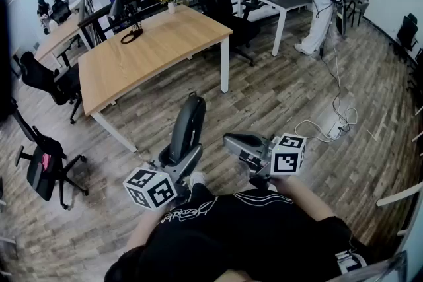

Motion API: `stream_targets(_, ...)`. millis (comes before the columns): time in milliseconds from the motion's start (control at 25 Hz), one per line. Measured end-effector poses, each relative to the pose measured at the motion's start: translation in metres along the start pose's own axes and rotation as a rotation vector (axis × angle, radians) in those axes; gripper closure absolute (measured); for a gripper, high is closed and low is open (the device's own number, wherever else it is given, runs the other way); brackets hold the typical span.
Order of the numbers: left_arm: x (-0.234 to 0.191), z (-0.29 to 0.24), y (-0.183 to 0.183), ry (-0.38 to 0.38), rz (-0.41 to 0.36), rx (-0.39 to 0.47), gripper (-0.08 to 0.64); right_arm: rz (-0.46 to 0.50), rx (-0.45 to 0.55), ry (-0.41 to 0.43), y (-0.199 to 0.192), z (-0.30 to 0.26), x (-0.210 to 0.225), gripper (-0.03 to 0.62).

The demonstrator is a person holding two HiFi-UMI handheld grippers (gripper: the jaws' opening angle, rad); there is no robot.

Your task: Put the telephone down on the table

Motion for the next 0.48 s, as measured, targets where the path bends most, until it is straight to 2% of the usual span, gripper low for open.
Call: stream_targets(480,-0.0098,-0.0057,-0.0081,0.003,0.034,-0.01,0.275,-0.03,-0.003,0.005,-0.0044,-0.0017,0.0068,0.552)
Point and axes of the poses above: the fingertips, and each gripper's own axes: z backward along the fingers, x to its right, y out of its top, the point moved 6 cm from there along z, backward along the fingers, and after that the axes turned 1 degree about -x, right-handed, at the moved point
